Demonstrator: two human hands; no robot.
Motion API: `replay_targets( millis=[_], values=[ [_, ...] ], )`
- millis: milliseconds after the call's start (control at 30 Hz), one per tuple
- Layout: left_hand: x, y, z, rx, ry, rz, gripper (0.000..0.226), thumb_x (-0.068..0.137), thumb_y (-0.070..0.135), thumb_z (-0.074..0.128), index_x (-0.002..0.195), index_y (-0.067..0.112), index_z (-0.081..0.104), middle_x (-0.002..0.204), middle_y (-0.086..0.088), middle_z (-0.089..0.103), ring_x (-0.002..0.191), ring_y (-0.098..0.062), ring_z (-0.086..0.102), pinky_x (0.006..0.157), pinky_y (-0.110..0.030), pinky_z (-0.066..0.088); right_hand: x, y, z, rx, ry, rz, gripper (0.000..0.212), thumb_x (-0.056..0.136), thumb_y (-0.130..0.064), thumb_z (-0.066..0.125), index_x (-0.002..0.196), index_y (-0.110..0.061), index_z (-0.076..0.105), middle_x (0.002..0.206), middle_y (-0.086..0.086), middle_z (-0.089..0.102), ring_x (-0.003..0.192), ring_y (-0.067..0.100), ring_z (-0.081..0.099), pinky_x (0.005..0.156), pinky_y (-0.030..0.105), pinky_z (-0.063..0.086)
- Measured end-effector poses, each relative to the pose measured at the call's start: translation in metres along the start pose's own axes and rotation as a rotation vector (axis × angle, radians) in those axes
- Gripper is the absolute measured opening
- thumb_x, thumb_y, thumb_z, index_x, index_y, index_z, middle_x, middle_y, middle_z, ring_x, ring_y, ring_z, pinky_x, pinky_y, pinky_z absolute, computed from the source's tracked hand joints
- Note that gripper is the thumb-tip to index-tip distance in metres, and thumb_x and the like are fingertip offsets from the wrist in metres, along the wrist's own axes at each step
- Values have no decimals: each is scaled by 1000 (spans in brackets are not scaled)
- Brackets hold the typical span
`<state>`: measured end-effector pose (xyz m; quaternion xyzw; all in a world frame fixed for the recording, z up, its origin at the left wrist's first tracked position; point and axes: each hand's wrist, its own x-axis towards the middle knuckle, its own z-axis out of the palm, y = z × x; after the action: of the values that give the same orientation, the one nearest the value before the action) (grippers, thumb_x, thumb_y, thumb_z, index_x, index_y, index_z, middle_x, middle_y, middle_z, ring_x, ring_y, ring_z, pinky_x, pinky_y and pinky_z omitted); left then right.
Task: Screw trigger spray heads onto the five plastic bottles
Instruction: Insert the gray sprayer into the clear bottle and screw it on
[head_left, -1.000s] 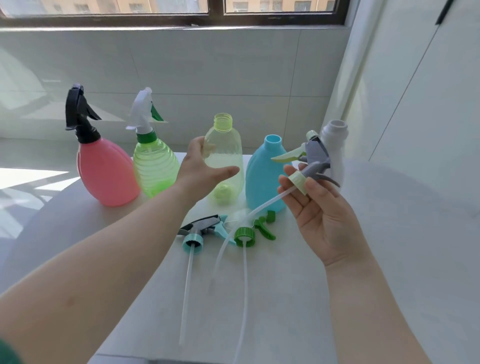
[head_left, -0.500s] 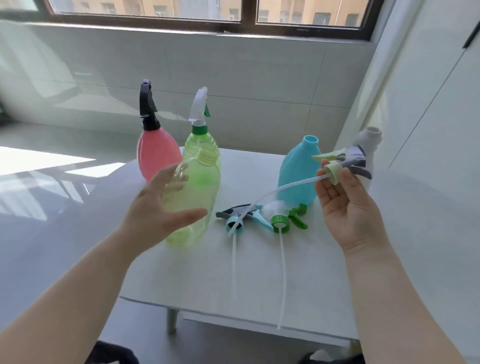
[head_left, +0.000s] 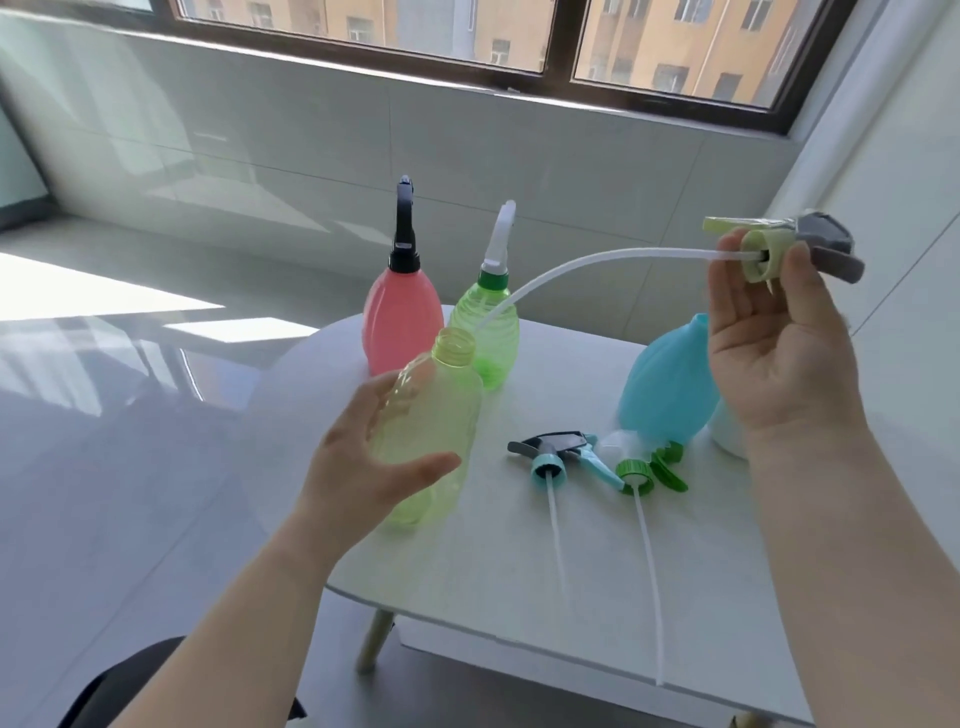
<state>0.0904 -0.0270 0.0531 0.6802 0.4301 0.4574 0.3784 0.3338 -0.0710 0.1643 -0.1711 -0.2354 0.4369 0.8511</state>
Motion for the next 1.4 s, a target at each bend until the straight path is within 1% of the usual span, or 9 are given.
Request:
replay_targets(
  millis=[100,300,400,533,767,933,1100,1233,1400],
  values=[
    [0,0,-3,26,2,34,66,46,33,82,91,60,42,97,32,52,88,29,44,69,10,30,0,6,6,-43,11,27,32,40,-13,72,71,-4,67,65,7,72,65,16,69,65,25,58],
    [-2,2,-5,17,2,40,70,43,42,81,96,61,39,100,36,48,89,31,42,73,10,29,1,15,12,-267,-12,78,10,84,-10,46,86,-8,55,66,-2,72,68,11,69,67,22,57],
    [-2,1,-4,17,-5,39,69,46,40,83,95,62,40,100,36,48,91,30,42,71,10,29,-2,25,17,-402,-108,115,8,83,-10,47,84,-11,55,66,-4,73,68,10,69,68,22,57],
    [-2,3,-2,-6,-3,35,70,43,49,81,97,63,39,100,36,48,91,31,40,70,11,27,-6,45,25,-592,-264,180,13,65,-17,60,78,-17,58,68,-7,72,71,10,68,69,22,56],
    [-4,-3,-1,-12,-10,25,74,47,53,78,109,55,37,105,38,44,97,27,38,73,11,26,-16,80,40,-1007,-574,246,23,78,2,56,80,-21,60,78,-9,62,71,-2,60,83,23,50],
    [-3,-3,-1,-45,-4,11,71,43,53,67,107,57,36,104,38,44,95,28,37,72,12,26,-20,88,43,-1045,-652,294,21,80,2,55,80,-19,58,80,-7,59,76,6,57,94,40,46],
    [-3,-5,0,-57,-8,29,72,48,50,79,106,57,35,104,37,45,94,33,37,72,11,26,-18,89,43,-1086,-732,307,20,79,-5,58,77,-25,60,72,-17,61,75,1,57,85,27,47],
    [-3,-6,0,-53,-2,16,68,48,44,72,102,61,34,102,40,45,93,34,37,71,11,26,-18,90,40,-1126,-722,298,19,80,-6,58,78,-25,58,76,-15,62,81,6,57,94,35,46],
    [-5,-9,-1,-62,-3,-14,67,47,44,73,97,68,34,102,44,45,95,30,40,74,10,28,-27,97,41,-1146,-793,209,19,80,-5,60,74,-23,55,74,-11,55,70,-2,53,75,9,47]
  ],
)
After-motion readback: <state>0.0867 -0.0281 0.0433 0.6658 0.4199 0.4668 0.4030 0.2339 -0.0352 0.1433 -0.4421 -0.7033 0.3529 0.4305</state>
